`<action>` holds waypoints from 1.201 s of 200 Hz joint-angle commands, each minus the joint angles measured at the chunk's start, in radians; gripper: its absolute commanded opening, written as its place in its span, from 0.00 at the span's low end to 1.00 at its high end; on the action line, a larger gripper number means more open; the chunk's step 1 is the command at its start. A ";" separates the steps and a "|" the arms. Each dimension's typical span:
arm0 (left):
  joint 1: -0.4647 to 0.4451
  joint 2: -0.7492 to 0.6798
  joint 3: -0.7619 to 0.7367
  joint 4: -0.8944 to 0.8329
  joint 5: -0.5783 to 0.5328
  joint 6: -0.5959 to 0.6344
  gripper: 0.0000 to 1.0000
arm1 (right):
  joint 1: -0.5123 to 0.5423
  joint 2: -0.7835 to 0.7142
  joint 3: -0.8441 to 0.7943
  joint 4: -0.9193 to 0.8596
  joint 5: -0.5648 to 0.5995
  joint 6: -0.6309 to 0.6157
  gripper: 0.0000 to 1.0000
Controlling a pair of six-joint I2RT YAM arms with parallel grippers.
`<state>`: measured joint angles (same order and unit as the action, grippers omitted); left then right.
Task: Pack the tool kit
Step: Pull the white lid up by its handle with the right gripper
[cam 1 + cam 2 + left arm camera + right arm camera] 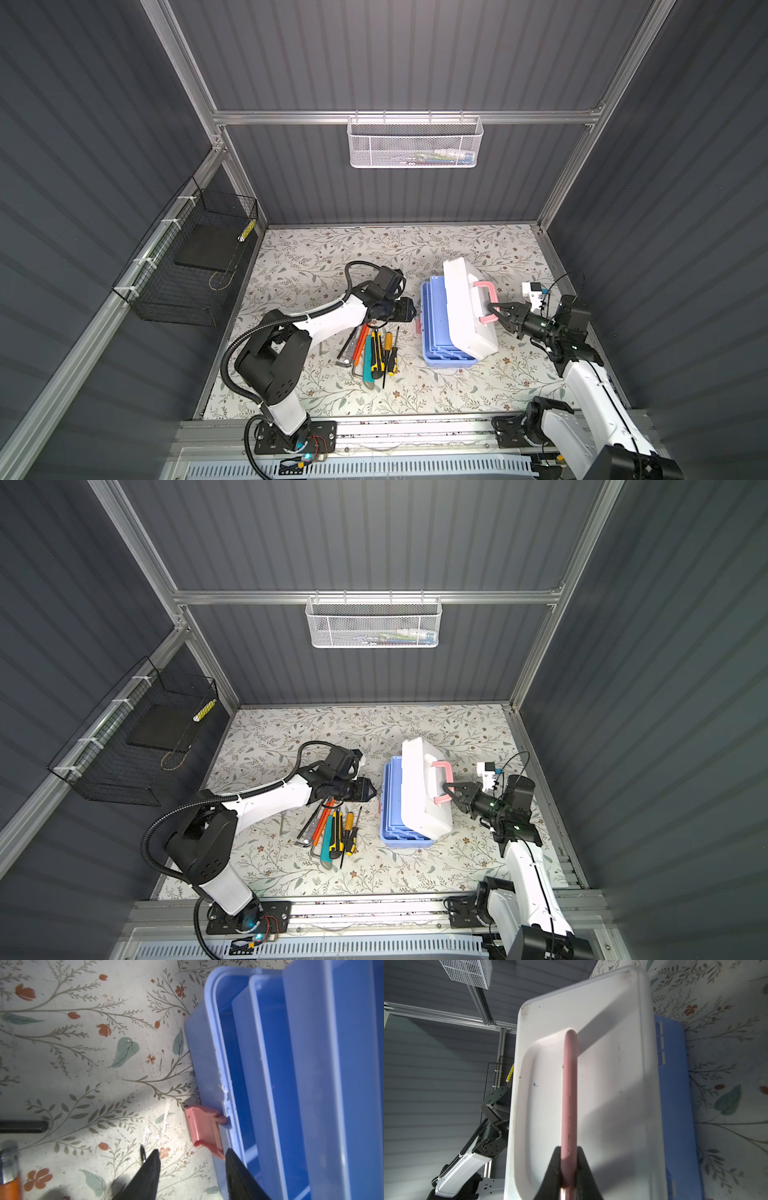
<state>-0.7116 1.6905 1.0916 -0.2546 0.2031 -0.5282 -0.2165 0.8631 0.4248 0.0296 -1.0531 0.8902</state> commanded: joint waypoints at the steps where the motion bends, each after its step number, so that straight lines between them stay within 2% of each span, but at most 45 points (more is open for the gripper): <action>1: 0.008 -0.033 -0.022 0.005 0.040 0.014 0.53 | -0.005 -0.015 0.012 0.079 -0.044 0.005 0.00; 108: 0.006 0.018 -0.024 0.135 0.119 -0.020 0.54 | -0.005 -0.012 0.003 0.102 -0.046 0.018 0.00; 114: 0.006 0.018 -0.024 0.139 0.151 -0.022 0.54 | -0.006 -0.012 0.002 0.101 -0.047 0.018 0.00; 240: -0.032 0.052 -0.025 0.167 0.134 -0.030 0.53 | -0.006 -0.007 -0.004 0.070 -0.037 -0.008 0.00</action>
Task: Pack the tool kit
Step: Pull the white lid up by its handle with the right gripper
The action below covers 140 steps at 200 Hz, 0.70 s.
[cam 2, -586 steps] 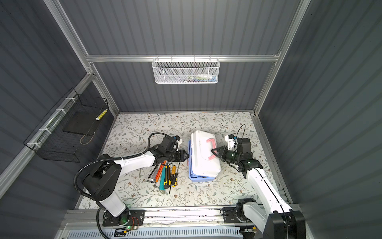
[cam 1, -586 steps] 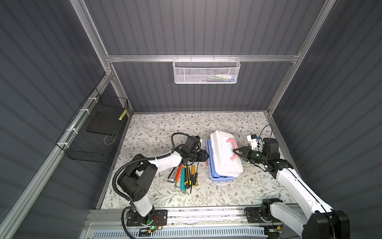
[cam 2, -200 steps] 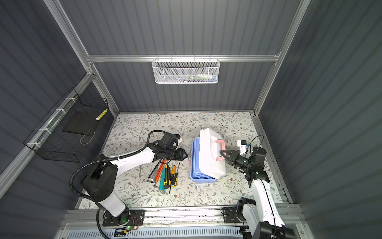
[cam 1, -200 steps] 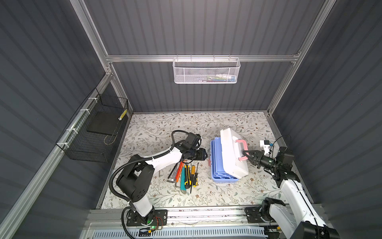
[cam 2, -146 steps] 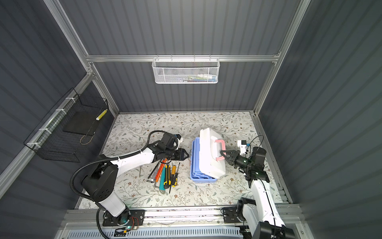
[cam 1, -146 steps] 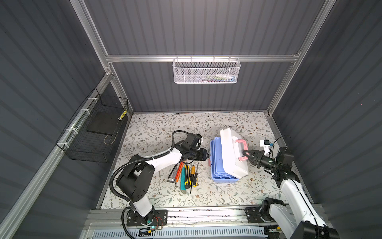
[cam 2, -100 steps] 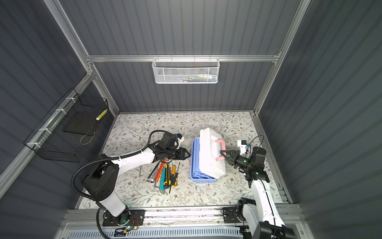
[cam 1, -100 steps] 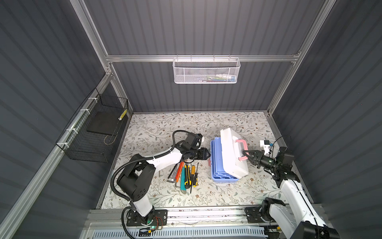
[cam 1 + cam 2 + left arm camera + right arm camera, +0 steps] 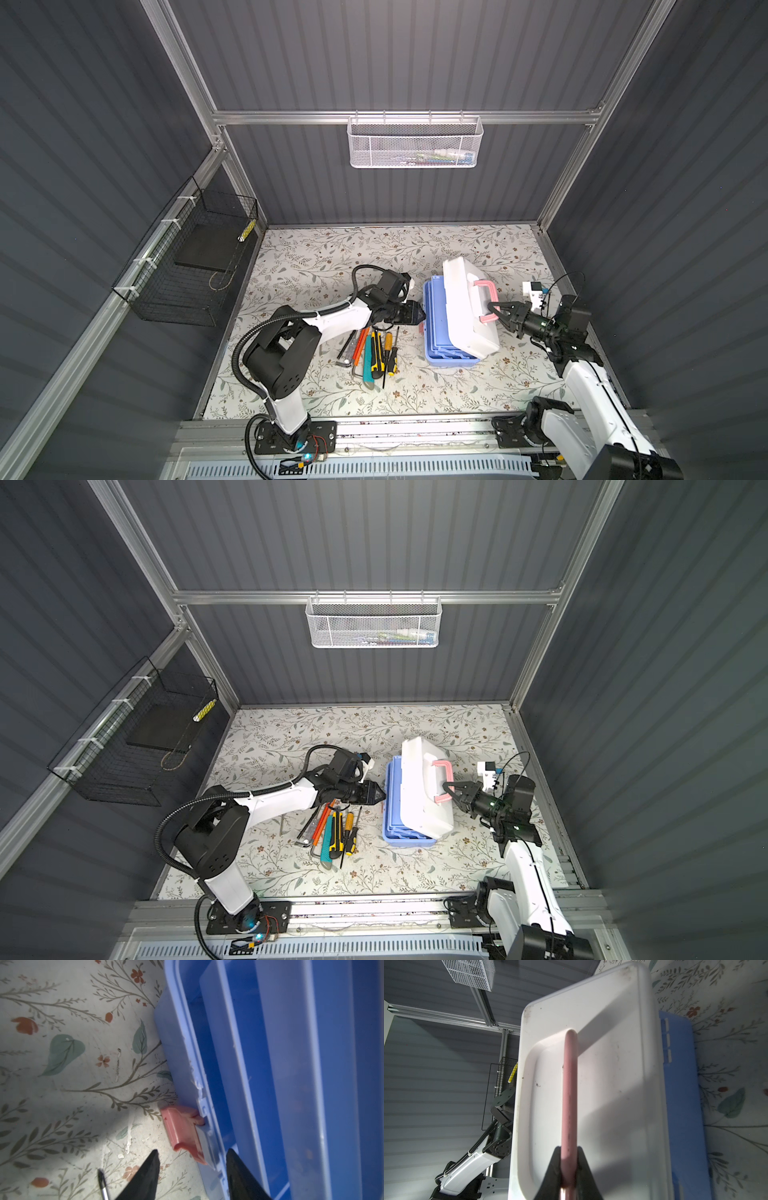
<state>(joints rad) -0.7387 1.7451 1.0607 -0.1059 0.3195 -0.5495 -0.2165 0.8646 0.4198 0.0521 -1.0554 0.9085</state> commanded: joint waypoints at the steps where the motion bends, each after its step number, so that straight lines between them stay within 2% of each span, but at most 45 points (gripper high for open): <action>1: -0.005 -0.002 0.006 0.019 0.017 -0.009 0.53 | -0.006 -0.009 0.002 0.047 -0.035 -0.026 0.00; 55: -0.008 0.032 0.007 0.013 0.017 -0.002 0.53 | -0.006 -0.001 0.005 0.048 -0.032 -0.029 0.00; 60: -0.009 0.038 0.008 0.004 -0.017 -0.003 0.53 | -0.005 -0.001 0.007 0.047 -0.031 -0.028 0.00; 140: -0.009 0.067 0.021 -0.091 -0.098 0.034 0.50 | -0.039 -0.002 0.080 -0.045 -0.033 -0.083 0.00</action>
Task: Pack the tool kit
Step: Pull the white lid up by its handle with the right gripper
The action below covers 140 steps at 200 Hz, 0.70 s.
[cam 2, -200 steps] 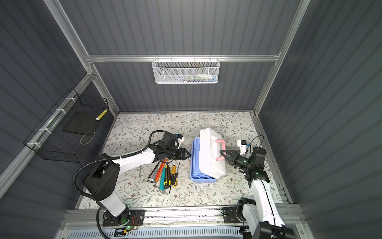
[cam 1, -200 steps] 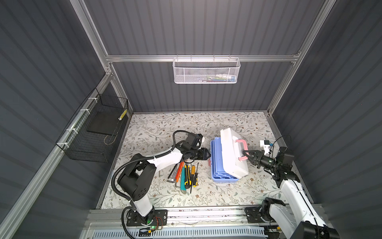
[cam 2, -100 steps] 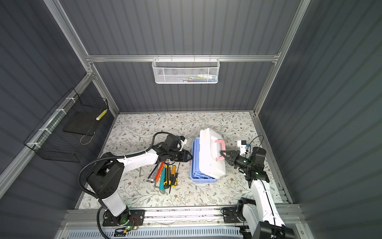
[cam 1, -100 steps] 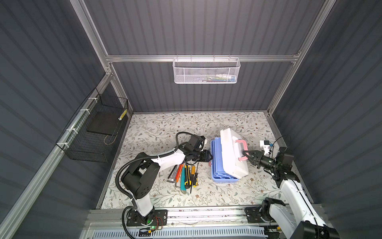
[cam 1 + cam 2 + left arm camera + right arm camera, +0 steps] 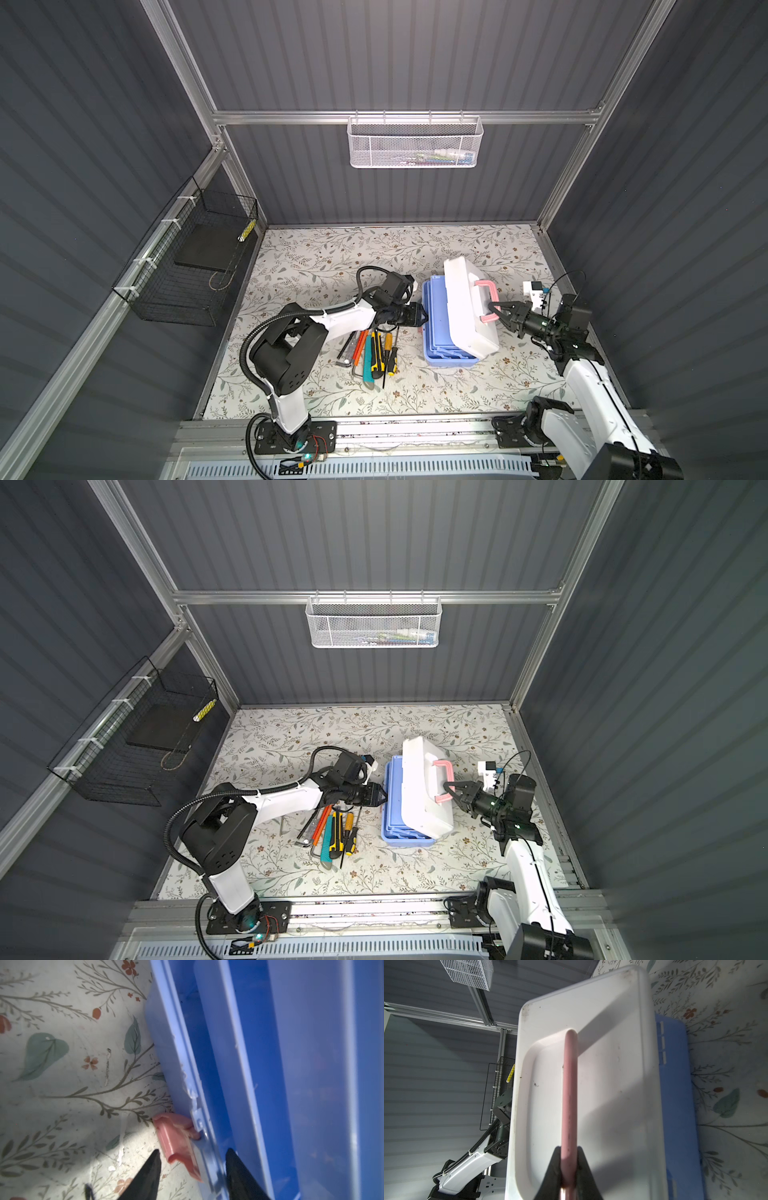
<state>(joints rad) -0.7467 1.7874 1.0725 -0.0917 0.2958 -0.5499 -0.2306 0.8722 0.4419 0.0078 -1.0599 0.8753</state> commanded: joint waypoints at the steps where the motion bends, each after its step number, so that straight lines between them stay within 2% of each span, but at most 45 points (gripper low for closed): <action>1: -0.001 0.025 0.009 -0.108 -0.075 0.034 0.50 | -0.025 -0.009 0.059 -0.003 -0.027 -0.052 0.00; 43: 0.004 0.005 0.005 -0.162 -0.140 0.053 0.48 | -0.072 0.024 0.102 -0.197 0.061 -0.222 0.00; 95: 0.004 -0.001 -0.026 -0.085 -0.114 0.022 0.43 | -0.130 0.030 0.081 -0.271 0.077 -0.296 0.00; 122: 0.005 -0.009 -0.051 -0.007 -0.090 -0.001 0.36 | -0.144 0.009 0.108 -0.381 0.159 -0.356 0.12; 129: 0.005 -0.008 -0.052 0.001 -0.090 -0.003 0.35 | -0.146 -0.002 0.116 -0.412 0.191 -0.368 0.21; 140: 0.004 -0.007 -0.050 0.004 -0.086 -0.006 0.35 | -0.147 -0.019 0.126 -0.446 0.225 -0.377 0.23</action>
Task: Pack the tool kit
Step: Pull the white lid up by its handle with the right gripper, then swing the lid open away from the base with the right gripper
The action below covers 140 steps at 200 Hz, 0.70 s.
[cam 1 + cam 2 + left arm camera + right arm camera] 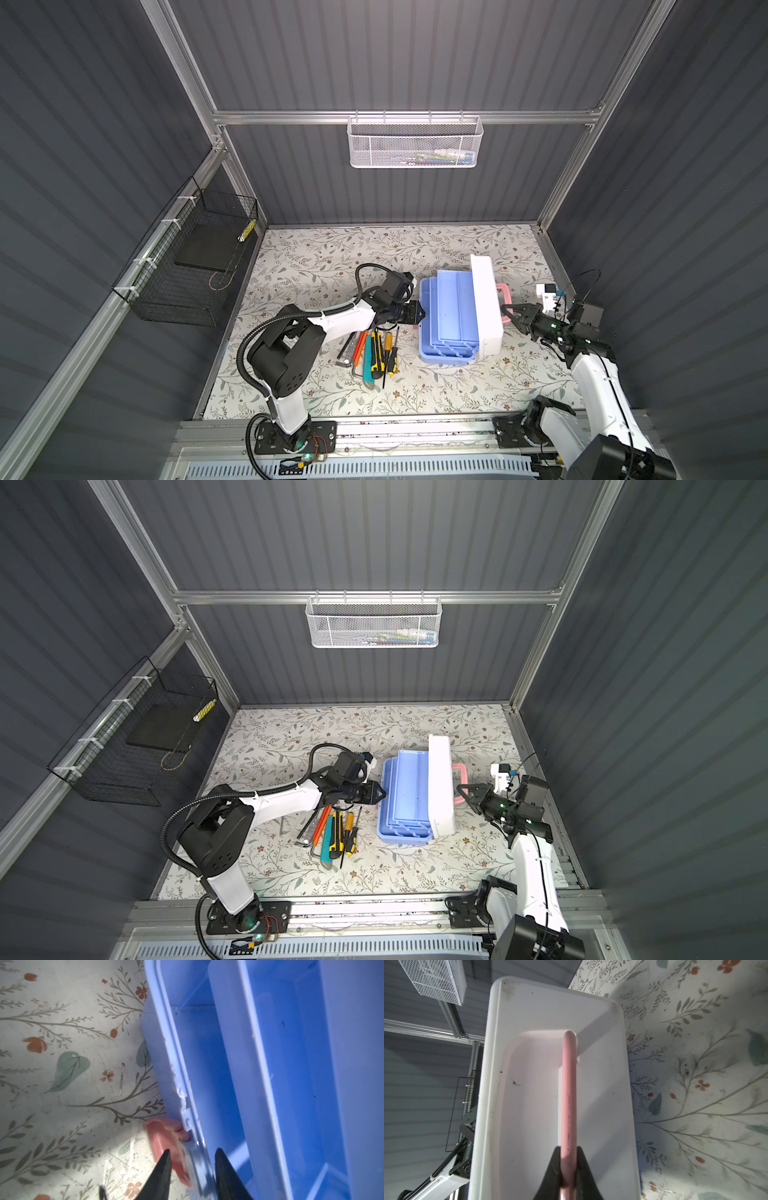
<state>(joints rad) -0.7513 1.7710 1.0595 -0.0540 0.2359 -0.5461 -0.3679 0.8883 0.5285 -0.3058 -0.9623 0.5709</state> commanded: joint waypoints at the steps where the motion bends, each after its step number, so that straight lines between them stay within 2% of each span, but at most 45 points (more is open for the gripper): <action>1: 0.009 0.010 -0.037 -0.033 -0.026 -0.010 0.35 | -0.010 -0.037 0.040 -0.135 0.130 -0.073 0.23; 53: 0.009 0.021 -0.033 -0.027 -0.010 -0.015 0.32 | -0.018 -0.075 0.060 -0.169 0.158 -0.073 0.31; 95: 0.009 0.010 -0.054 0.005 -0.001 -0.026 0.30 | -0.035 -0.111 0.102 -0.225 0.175 -0.060 0.41; 140: 0.009 0.011 -0.073 0.062 0.014 -0.039 0.28 | -0.036 -0.164 0.153 -0.282 0.243 -0.062 0.42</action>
<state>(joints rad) -0.7513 1.7710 1.0222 0.0319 0.2596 -0.5770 -0.4007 0.7509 0.6296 -0.5274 -0.7692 0.5205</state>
